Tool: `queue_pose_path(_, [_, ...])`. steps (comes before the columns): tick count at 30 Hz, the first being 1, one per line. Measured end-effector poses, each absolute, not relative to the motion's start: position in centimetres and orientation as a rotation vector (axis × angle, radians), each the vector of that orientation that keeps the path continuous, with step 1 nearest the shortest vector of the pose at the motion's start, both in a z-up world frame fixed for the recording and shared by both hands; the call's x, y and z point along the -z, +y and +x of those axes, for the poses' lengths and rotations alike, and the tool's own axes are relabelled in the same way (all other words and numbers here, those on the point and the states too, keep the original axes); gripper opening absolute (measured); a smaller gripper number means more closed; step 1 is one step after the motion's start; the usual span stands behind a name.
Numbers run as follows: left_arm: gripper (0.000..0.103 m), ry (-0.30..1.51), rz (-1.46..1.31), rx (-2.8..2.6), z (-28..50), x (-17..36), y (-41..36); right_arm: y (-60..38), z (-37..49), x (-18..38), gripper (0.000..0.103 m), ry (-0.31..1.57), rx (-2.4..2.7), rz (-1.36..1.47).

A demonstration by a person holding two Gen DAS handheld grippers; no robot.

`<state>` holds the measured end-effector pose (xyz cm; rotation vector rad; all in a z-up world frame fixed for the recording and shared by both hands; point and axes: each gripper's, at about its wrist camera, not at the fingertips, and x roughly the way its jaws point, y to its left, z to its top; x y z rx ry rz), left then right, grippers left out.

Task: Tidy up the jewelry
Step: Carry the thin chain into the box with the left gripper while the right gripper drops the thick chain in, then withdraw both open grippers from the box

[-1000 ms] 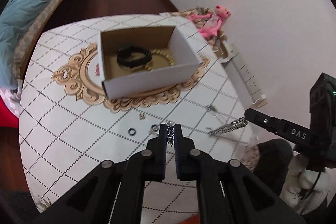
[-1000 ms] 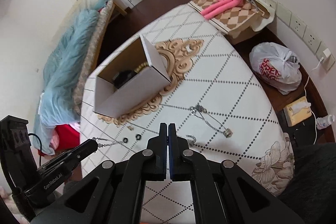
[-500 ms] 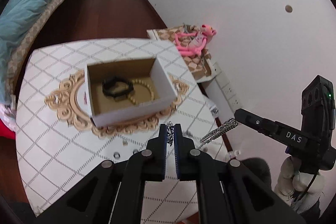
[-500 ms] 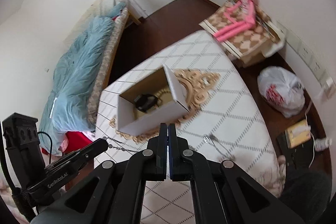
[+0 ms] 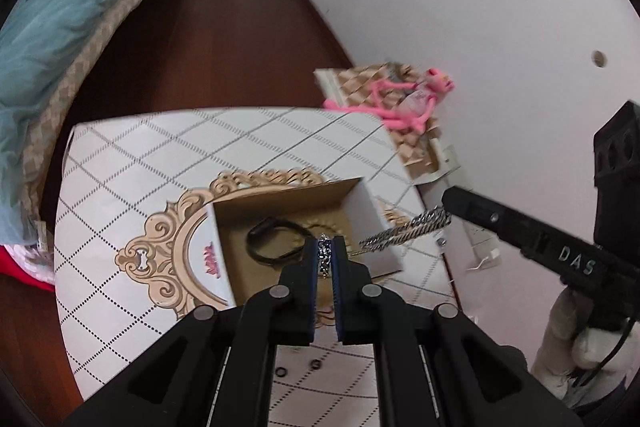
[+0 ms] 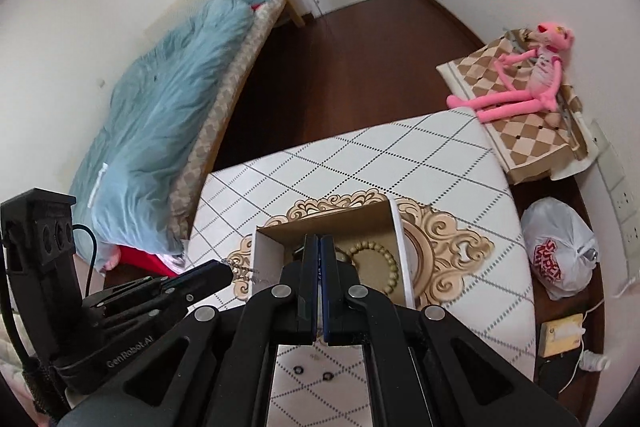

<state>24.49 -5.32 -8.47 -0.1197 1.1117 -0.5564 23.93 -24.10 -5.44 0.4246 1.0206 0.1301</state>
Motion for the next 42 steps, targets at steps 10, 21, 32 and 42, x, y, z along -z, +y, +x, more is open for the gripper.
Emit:
queue_pose_path(10, [0.010, 1.224, -0.052, 0.370, 27.5, 12.0, -5.3, -23.5, 29.9, 9.8, 0.001, 1.179, -0.110, 0.346])
queue_pose_path(21, [0.073, 1.148, 0.057, 0.207, 26.8, 12.5, -4.3, -23.9, 28.6, 12.3, 0.066, 1.264, -0.036, 0.219])
queue_pose_path(32, [0.103, 1.097, 0.091, 0.117, 23.8, 13.5, -3.5, -21.6, 24.9, 15.4, 0.099, 1.253, 0.085, 0.038])
queue_pose_path(42, [0.103, 1.038, 0.111, 0.085, 20.7, 11.4, -3.2, -21.0, 22.3, 12.8, 0.099, 1.178, 0.095, 0.046])
